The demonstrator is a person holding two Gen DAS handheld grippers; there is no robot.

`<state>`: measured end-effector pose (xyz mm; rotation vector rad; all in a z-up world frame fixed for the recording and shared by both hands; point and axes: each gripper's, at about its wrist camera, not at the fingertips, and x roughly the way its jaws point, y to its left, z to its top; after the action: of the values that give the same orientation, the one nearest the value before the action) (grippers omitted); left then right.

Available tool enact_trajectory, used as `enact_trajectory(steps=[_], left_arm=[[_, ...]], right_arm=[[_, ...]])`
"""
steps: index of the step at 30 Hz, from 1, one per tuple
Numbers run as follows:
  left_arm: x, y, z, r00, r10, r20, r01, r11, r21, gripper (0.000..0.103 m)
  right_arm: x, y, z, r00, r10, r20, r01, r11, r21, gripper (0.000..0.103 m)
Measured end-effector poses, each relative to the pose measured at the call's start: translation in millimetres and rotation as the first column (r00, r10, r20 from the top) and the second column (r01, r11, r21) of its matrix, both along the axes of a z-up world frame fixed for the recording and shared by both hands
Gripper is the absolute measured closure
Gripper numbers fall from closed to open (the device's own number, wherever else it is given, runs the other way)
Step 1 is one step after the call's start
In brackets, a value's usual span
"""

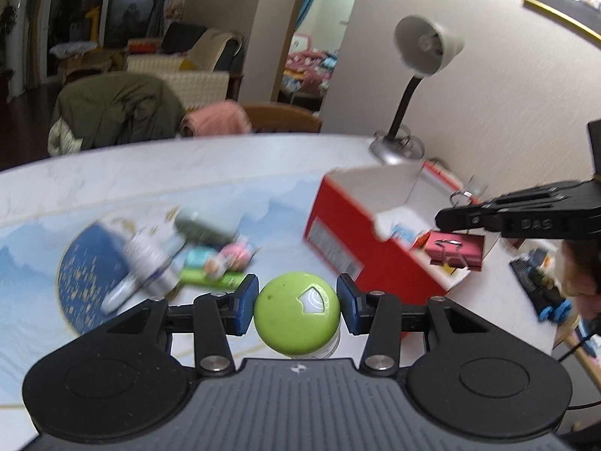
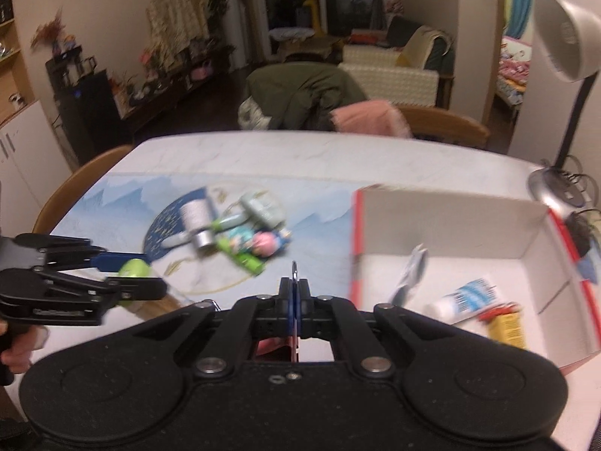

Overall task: Organize rigid objects
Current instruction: 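Carry the jar and pink binder clip into the shoebox with both tools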

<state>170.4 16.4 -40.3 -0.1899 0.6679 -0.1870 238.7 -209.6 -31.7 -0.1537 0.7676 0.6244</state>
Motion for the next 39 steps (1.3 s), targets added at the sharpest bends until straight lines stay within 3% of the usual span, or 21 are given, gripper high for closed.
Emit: enact_trajectory(steps=[8,16,27,39], left_arm=[[28.1,-49.1,38.6,0.995,-0.067,0.077,0.067,0.998,-0.002,0.059],[64.6,-108.6,51.9,0.984,-0.145,0.098,0.146,0.989,-0.002,0.059],[123.4,-172.4,9.9,0.981,-0.191,-0.029,0.189,0.98,-0.063,0.059],[165.7,-207.8,-28.0,0.978,-0.184,-0.098,0.18,0.982,-0.051,0.059]], right_arm=[[37.7,-56.8,9.5,0.994,-0.093,0.056,0.094,0.996,-0.01,0.102],[73.0,-97.2,-3.1,0.987,-0.151,0.059,0.154,0.987,-0.042,0.102],[121.4,-128.0,-30.1,0.987,-0.158,0.015,0.159,0.984,-0.081,0.102],[165.2,-126.2,-68.7,0.989,-0.142,-0.045,0.135,0.981,-0.138,0.102]])
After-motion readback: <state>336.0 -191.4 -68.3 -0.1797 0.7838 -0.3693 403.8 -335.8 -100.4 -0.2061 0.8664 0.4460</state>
